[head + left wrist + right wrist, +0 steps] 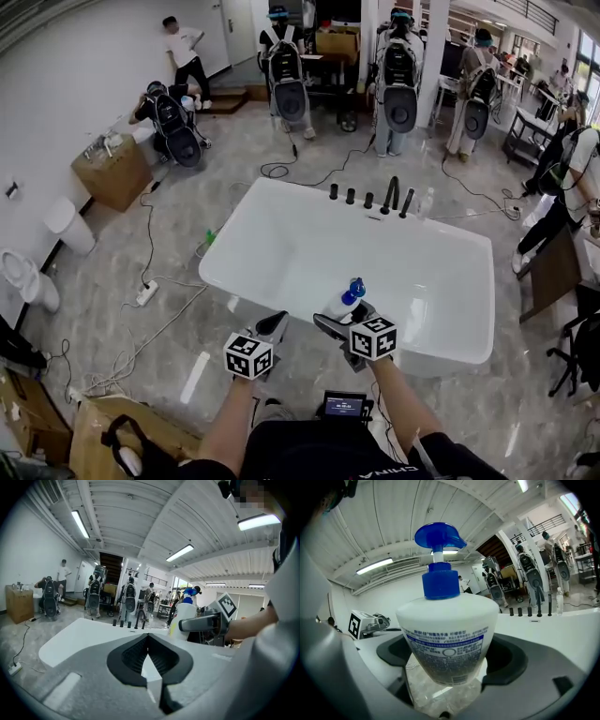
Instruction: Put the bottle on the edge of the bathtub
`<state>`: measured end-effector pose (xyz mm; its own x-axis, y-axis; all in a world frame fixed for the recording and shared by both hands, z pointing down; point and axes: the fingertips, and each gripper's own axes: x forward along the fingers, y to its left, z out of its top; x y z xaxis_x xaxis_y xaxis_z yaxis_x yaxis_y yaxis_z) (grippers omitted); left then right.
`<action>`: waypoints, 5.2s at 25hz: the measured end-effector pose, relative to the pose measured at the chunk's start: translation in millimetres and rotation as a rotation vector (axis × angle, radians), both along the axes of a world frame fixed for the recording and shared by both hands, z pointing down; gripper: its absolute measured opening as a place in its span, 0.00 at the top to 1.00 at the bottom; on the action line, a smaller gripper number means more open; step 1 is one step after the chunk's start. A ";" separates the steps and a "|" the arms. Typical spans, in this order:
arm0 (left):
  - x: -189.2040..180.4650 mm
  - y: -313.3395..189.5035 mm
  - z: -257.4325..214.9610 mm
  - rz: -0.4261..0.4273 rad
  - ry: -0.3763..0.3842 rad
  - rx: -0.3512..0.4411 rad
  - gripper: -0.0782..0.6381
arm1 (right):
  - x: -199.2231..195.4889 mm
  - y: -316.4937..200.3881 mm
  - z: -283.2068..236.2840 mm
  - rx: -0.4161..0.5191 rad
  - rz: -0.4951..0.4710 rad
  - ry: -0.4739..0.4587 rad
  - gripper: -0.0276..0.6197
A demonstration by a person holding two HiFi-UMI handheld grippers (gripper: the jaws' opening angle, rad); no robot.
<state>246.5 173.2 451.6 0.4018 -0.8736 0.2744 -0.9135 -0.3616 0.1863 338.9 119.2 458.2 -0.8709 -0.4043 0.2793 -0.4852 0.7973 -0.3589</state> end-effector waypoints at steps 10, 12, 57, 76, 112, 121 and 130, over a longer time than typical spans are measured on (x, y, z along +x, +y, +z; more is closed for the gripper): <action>-79.7 -55.9 22.8 0.011 0.025 -0.028 0.88 | -76.9 -59.3 13.6 -0.018 0.010 0.025 0.22; -105.5 -71.1 21.4 0.014 0.043 -0.017 0.88 | -102.5 -75.5 13.9 -0.012 0.015 0.038 0.22; -537.7 -358.3 42.1 0.166 -0.008 -0.103 0.88 | -524.7 -370.9 45.1 -0.033 0.220 0.032 0.22; -622.9 -546.2 58.8 0.483 -0.019 -0.143 0.88 | -606.2 -512.8 46.8 -0.037 0.468 0.071 0.22; -628.2 -743.3 180.0 0.314 0.025 -0.191 0.88 | -604.7 -790.0 264.5 -0.080 0.486 0.257 0.22; -622.0 -775.5 210.1 0.322 0.020 -0.207 0.88 | -629.2 -848.8 296.6 0.028 0.490 0.308 0.22; -626.0 -780.1 220.6 0.318 0.011 -0.218 0.88 | -636.9 -856.4 317.4 0.089 0.457 0.362 0.22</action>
